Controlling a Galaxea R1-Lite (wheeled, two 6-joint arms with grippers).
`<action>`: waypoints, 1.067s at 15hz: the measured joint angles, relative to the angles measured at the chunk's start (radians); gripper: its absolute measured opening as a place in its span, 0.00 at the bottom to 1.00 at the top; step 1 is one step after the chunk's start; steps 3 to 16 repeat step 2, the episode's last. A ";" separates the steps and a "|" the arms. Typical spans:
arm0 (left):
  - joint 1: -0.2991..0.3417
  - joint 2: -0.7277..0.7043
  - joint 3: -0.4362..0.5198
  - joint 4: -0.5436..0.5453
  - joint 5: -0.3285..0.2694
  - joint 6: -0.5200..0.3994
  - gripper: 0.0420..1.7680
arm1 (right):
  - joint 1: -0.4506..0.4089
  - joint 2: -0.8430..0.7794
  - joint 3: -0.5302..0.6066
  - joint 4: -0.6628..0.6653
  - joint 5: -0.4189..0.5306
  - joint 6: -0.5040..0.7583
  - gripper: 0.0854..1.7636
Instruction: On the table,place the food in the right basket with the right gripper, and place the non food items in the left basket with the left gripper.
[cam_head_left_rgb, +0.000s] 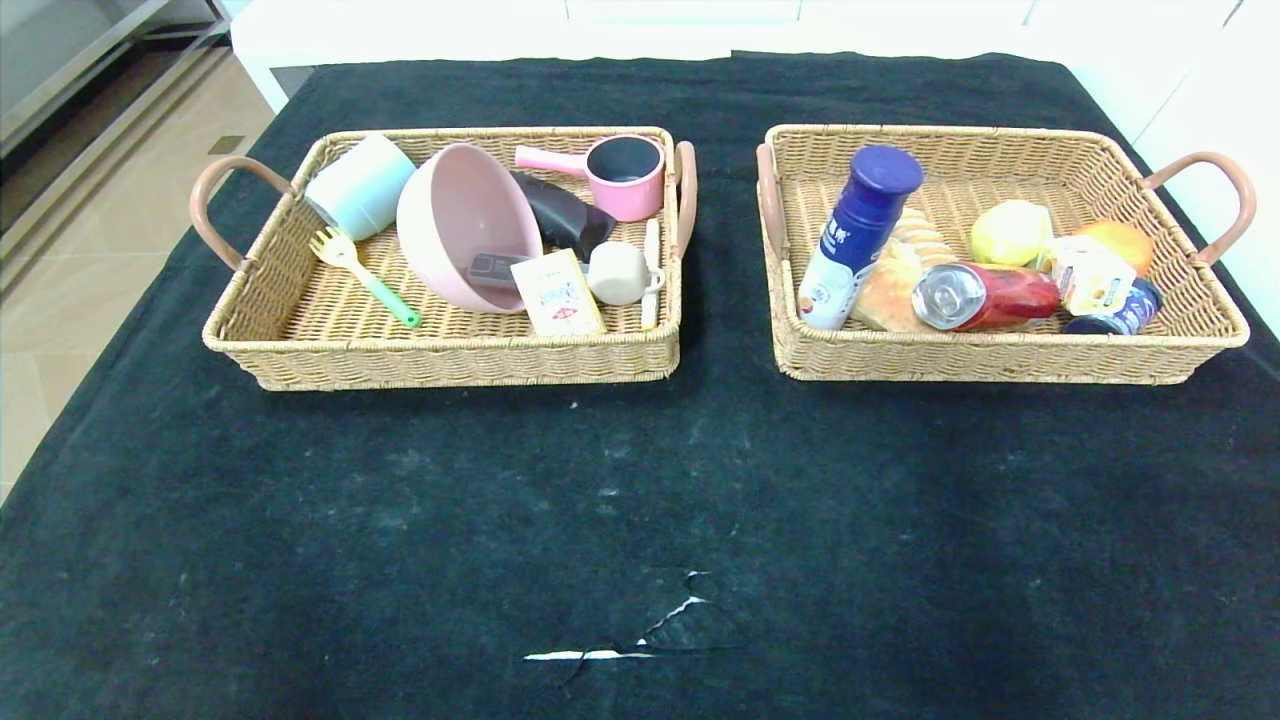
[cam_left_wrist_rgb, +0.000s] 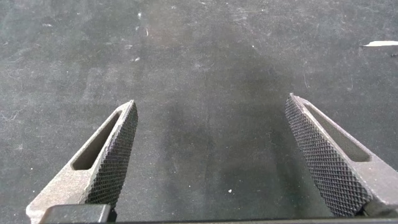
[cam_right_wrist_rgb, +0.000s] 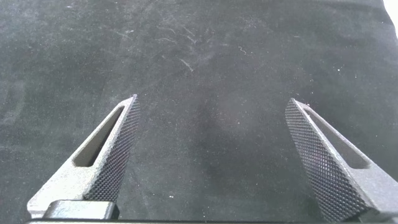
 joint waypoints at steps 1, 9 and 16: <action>0.000 0.000 0.000 0.000 0.000 0.000 0.97 | 0.000 0.000 0.000 0.000 0.000 0.000 0.96; 0.000 0.000 0.000 0.000 0.000 0.000 0.97 | 0.000 0.000 0.000 0.000 0.000 -0.001 0.96; 0.000 0.000 0.000 0.000 0.000 0.000 0.97 | 0.000 0.000 0.000 0.000 0.000 -0.001 0.96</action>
